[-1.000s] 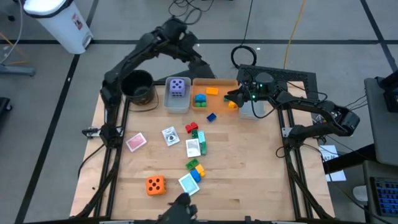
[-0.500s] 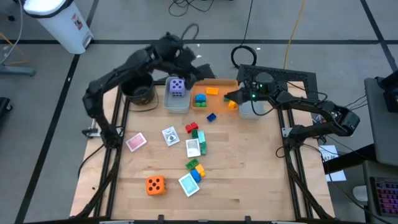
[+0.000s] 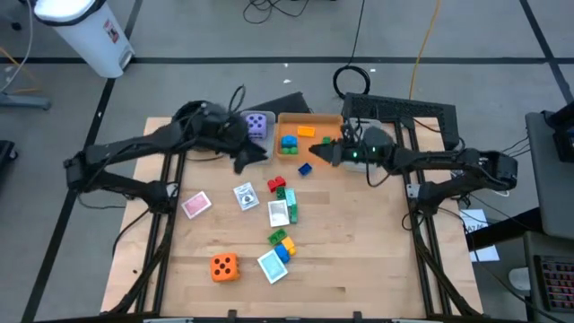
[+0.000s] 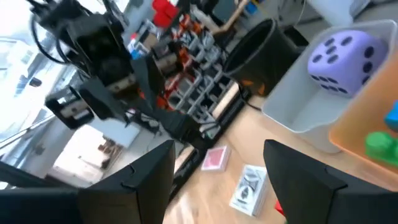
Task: Pick & Place Toys
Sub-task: Put the red deck of cards into the right gray bin
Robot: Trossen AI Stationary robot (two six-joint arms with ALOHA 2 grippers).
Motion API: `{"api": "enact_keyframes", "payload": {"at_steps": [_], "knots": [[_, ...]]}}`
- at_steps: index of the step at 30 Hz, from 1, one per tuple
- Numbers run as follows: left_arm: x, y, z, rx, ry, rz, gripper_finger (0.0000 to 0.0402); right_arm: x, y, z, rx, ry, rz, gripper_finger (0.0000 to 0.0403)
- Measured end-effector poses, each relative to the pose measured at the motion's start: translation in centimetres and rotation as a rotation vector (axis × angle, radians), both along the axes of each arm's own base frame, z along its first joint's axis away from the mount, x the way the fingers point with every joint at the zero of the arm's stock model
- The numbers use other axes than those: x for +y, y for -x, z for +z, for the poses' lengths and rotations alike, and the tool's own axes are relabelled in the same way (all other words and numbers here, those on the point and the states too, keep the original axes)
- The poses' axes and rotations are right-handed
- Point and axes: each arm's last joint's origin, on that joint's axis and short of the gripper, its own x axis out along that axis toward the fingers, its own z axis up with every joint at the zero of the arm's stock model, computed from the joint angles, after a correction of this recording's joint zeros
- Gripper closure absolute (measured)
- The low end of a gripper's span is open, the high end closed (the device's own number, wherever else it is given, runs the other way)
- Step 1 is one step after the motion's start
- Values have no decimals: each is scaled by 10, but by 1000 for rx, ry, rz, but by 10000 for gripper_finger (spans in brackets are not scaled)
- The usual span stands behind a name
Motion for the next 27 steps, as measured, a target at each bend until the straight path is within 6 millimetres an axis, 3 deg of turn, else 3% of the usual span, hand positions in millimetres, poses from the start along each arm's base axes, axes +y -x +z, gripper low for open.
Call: {"api": "enact_keyframes", "payload": {"at_steps": [6,12,16,27], "knots": [[-26,23,-12,-17,6,4,254,34,-11,6,10,27,-27,167],[-42,36,-26,81,49,-37,255,53,-20,18,117,132,-55,167],[-50,46,-39,260,78,-46,260,56,-27,26,128,173,-49,167],[-62,73,-65,693,150,214,265,50,-44,-2,235,168,-90,167]]}}
